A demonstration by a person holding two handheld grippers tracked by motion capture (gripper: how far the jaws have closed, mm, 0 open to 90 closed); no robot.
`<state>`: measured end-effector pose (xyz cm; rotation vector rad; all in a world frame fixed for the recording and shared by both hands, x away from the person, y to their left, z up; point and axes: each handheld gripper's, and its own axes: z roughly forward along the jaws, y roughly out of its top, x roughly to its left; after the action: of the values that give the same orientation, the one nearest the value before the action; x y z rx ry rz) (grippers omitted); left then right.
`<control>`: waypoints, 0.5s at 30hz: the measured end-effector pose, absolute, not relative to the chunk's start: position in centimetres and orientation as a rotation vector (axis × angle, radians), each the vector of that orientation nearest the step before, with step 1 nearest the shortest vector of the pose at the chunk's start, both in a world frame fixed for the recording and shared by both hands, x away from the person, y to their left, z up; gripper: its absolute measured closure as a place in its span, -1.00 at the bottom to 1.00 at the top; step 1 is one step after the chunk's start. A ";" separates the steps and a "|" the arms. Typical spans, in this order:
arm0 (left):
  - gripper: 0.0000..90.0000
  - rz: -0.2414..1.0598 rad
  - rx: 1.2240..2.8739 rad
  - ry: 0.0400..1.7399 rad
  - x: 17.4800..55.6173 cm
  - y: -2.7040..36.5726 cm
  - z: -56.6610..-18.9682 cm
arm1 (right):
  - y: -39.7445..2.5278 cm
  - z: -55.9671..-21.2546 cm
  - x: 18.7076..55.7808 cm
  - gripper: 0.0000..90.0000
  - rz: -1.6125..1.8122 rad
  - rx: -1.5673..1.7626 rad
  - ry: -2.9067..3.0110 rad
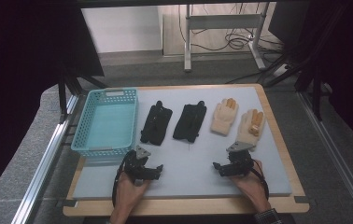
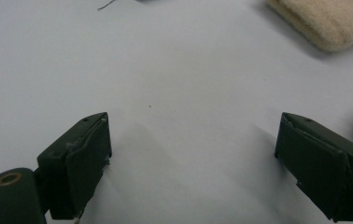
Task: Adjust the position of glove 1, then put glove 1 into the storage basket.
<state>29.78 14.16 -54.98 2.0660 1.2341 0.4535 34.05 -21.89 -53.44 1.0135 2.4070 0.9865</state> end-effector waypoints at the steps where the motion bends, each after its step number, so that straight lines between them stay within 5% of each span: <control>1: -0.84 0.455 2.072 1.232 29.8 14.2 -55.0 | -21.9 -53.4 34.0 -0.77 0.986 1.013 2.407; 15: -0.84 0.453 2.067 1.233 29.8 14.2 -55.0 | -21.9 -53.4 34.1 -0.76 0.987 1.024 2.406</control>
<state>29.77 14.17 -54.98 2.0665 1.2335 0.4533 34.07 -21.91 -53.41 1.0238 2.4064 0.9872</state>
